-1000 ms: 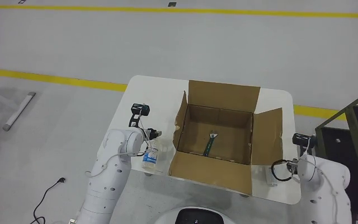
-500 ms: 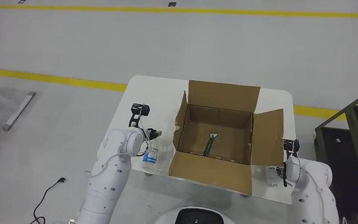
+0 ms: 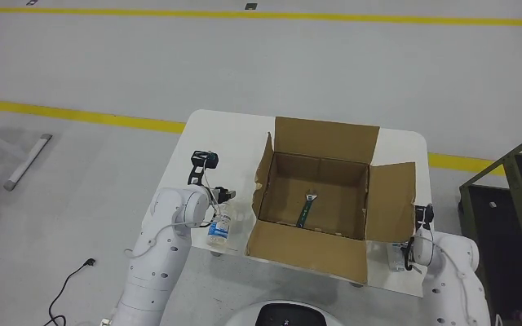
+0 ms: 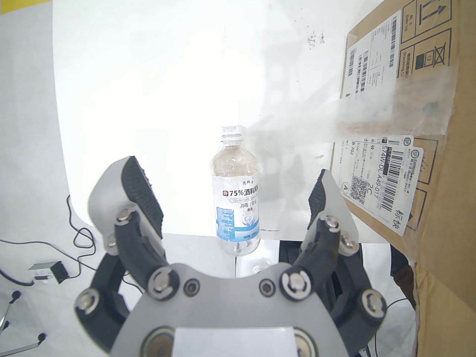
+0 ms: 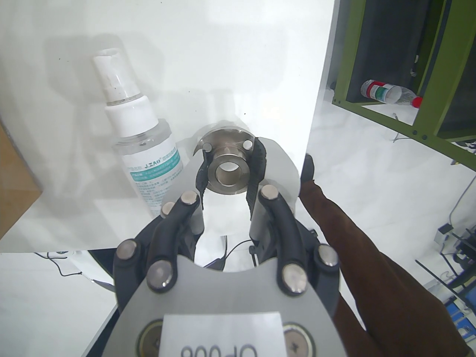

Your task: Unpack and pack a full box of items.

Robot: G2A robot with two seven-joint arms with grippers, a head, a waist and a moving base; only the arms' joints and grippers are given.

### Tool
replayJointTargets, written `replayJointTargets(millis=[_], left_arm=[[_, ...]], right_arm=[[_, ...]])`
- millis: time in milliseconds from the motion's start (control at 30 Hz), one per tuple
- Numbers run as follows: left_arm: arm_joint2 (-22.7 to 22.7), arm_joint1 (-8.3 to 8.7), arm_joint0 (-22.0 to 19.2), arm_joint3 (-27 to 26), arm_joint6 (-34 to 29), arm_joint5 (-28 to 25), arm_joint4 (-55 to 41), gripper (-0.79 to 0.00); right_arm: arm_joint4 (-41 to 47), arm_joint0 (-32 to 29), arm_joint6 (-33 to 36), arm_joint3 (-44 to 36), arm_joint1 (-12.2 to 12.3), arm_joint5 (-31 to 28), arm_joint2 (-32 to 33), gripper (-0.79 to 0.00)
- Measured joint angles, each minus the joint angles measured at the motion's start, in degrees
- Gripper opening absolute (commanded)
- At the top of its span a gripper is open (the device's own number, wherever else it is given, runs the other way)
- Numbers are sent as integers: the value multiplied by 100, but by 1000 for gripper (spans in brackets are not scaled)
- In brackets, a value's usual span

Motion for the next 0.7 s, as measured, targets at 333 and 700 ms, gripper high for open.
replayJointTargets(millis=[333,700], left_arm=[[0,0,0,0,0,0,0,0],[0,0,0,0,0,0,0,0]], right_arm=[[123,78,21,-514,44,106,375,-449],[1621,537,-279,-2905,83,232,1020,-785]])
